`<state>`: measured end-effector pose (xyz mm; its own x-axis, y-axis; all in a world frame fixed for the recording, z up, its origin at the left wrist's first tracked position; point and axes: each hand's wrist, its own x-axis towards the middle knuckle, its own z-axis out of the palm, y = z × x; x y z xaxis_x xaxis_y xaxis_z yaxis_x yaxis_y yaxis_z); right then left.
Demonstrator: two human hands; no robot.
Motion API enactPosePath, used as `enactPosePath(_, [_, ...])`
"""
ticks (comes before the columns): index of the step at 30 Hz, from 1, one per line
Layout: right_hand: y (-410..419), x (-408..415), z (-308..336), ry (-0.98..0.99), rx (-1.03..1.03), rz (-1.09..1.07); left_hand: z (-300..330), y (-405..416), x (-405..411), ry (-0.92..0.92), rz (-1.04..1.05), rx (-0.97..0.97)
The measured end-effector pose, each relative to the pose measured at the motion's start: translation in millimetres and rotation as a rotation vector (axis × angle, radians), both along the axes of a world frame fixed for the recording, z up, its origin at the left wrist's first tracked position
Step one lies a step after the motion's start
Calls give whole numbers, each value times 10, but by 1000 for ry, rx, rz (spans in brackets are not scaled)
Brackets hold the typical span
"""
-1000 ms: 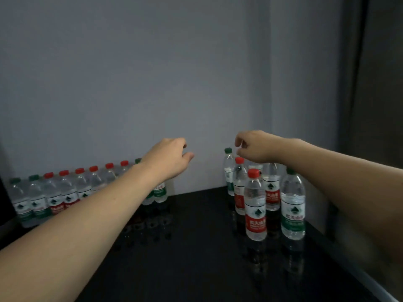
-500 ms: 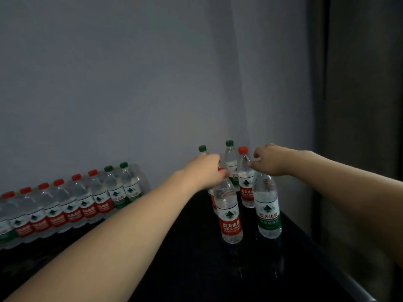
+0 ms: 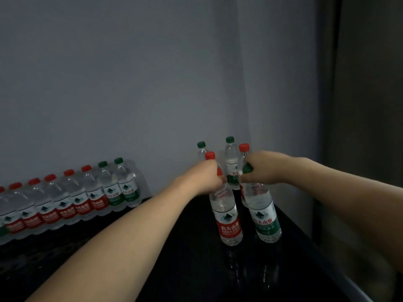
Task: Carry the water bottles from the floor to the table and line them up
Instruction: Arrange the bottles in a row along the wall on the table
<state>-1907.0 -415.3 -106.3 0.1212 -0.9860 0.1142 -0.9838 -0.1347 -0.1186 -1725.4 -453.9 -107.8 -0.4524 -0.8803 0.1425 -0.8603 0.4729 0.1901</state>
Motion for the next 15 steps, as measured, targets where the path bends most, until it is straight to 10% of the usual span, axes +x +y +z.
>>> enactPosePath(15, [-70,1345,413,-168,-32,186,552,293,1819,-26,217,-237])
